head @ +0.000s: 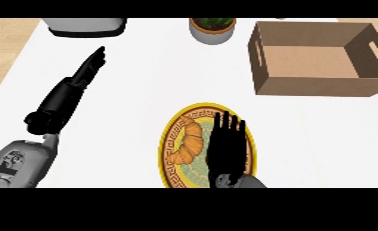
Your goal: Pick the bell pepper from the plate and place it in the cardboard box
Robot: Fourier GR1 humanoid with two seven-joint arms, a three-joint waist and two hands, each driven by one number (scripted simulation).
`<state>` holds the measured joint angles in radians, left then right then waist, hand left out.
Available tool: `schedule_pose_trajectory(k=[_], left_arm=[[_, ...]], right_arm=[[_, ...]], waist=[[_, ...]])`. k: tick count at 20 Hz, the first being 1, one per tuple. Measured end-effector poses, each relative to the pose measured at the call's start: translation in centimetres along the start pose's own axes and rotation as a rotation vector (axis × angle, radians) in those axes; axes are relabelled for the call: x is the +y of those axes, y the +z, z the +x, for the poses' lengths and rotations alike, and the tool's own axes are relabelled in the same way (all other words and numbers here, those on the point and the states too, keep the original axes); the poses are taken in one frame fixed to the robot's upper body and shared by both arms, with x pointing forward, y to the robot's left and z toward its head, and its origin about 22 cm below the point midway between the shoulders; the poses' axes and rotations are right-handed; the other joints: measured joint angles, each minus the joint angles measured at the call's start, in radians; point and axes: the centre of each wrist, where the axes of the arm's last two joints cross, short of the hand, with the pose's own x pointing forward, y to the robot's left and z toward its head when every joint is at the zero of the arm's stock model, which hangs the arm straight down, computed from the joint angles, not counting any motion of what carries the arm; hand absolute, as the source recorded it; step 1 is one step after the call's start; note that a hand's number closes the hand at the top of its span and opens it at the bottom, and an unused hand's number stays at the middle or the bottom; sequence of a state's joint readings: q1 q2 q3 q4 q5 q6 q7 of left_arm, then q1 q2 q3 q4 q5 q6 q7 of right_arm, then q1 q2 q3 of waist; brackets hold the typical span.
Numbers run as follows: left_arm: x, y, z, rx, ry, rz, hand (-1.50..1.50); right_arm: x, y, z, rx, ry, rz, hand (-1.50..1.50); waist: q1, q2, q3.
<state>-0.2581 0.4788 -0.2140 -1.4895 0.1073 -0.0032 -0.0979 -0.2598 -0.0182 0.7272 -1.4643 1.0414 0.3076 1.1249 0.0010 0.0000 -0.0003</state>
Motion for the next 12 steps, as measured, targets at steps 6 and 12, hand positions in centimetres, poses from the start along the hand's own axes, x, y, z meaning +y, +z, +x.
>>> schedule_pose_trajectory(k=[6, 12], left_arm=[[-0.5, 0.4, -0.1, -0.001, 0.001, 0.0, 0.0], [-0.6, 0.6, -0.2, -0.004, -0.002, -0.002, 0.0]], right_arm=[[1.4, -0.5, -0.2, -0.007, 0.011, 0.026, 1.5], [1.9, -1.1, 0.3, -0.06, 0.056, -0.051, 1.5]], waist=[[0.001, -0.001, 0.0], [0.003, -0.003, 0.0]])
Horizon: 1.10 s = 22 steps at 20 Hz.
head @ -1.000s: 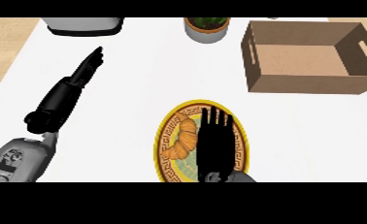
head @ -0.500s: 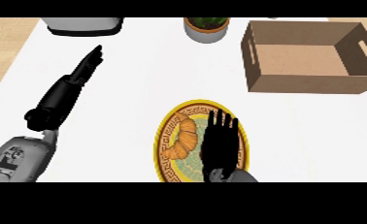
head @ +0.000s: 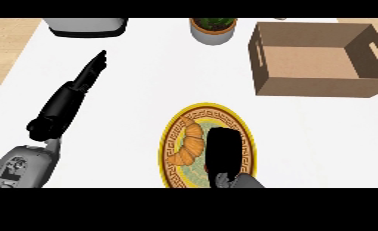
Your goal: Pick the bell pepper from the plate and place it in the cardboard box
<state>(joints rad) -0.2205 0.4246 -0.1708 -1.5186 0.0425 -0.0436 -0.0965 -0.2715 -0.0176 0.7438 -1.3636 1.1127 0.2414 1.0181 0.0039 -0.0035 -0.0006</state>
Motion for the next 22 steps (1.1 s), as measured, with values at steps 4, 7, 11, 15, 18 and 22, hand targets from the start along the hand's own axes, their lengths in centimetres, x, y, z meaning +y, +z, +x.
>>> schedule_pose_trajectory(k=[4, 7, 11, 15, 18, 22], left_arm=[[0.3, 0.4, -0.1, 0.005, 0.002, 0.007, 0.0], [0.3, 0.2, 0.0, -0.001, 0.006, -0.001, 0.0], [-0.1, -0.3, 0.3, -0.021, 0.014, -0.02, 0.0], [-0.3, -0.5, 0.2, -0.016, 0.016, -0.017, 0.0], [-0.3, -0.5, 0.0, -0.005, 0.013, -0.002, 0.0], [0.1, 0.0, -0.2, -0.002, 0.008, 0.012, 0.0]], right_arm=[[0.2, 0.1, 0.2, -0.02, 0.02, -0.072, 1.5], [0.0, 0.7, -0.7, -0.235, 0.057, -0.081, 1.5], [0.2, 3.5, -0.5, -0.684, 0.112, -0.072, 1.5], [-0.5, 5.3, -2.5, -1.07, 0.112, -0.116, 1.5], [-2.3, 5.4, -5.5, -1.268, 0.101, -0.202, 1.5], [-5.9, 4.7, -10.5, -1.405, 0.077, -0.337, 1.5]], waist=[[-0.001, -0.001, 0.0], [0.004, 0.002, 0.0], [0.036, 0.009, 0.003], [0.024, 0.009, 0.005], [0.006, 0.006, 0.005], [-0.008, 0.004, 0.004]])
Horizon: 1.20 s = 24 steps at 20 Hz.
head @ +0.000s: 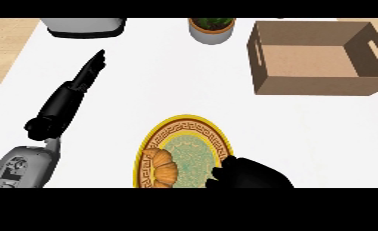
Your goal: Pick the bell pepper from the plate and place it in the cardboard box
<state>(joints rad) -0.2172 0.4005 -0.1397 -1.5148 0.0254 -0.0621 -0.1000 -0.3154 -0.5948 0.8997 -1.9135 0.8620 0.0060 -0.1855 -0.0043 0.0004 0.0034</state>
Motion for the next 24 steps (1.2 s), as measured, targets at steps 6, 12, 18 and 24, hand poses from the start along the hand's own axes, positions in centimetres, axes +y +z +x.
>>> schedule_pose_trajectory(k=[6, 12, 18, 24], left_arm=[[0.1, 0.5, -0.1, 0.007, -0.001, 0.013, 0.0], [-0.3, -0.2, 0.5, -0.002, -0.001, -0.001, 0.0], [-0.4, -0.8, 0.8, -0.008, 0.002, -0.012, 0.0], [-0.5, -0.9, 0.5, -0.016, -0.001, -0.029, 0.0]], right_arm=[[-5.3, 5.4, -4.0, 0.079, -0.068, -0.21, 1.5], [-9.5, 9.0, -9.4, 0.305, -0.185, -0.388, 1.5], [-12.2, 10.7, -15.3, 0.467, -0.239, -0.462, 1.5], [-14.2, 12.4, -20.7, 0.568, -0.172, -0.411, 1.5]], waist=[[-0.014, 0.0, -0.001], [0.0, 0.003, -0.002], [0.018, 0.004, -0.003], [0.033, 0.008, -0.003]])
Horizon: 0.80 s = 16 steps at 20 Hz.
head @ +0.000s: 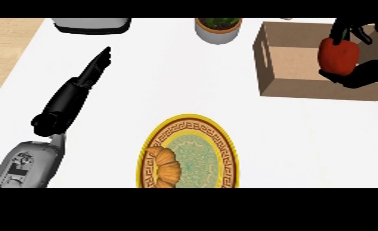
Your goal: Pick the bell pepper from the plate and place it in the cardboard box
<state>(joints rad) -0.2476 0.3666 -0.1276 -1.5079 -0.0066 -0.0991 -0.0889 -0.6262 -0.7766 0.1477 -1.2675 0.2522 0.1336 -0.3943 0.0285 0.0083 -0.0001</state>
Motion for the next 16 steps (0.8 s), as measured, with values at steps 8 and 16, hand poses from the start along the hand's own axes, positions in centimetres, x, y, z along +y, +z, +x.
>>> schedule_pose_trajectory(k=[8, 16], left_arm=[[-0.4, -0.8, 0.0, -0.019, 0.0, -0.024, 0.0], [-0.6, -1.0, 0.6, -0.037, 0.005, -0.035, 0.0]], right_arm=[[-0.8, -1.0, -4.6, 0.132, 0.107, 0.279, 1.5], [-1.1, -0.1, -8.2, 0.191, 0.163, 0.528, -1.5]], waist=[[0.028, 0.011, 0.001], [0.042, 0.016, 0.002]])
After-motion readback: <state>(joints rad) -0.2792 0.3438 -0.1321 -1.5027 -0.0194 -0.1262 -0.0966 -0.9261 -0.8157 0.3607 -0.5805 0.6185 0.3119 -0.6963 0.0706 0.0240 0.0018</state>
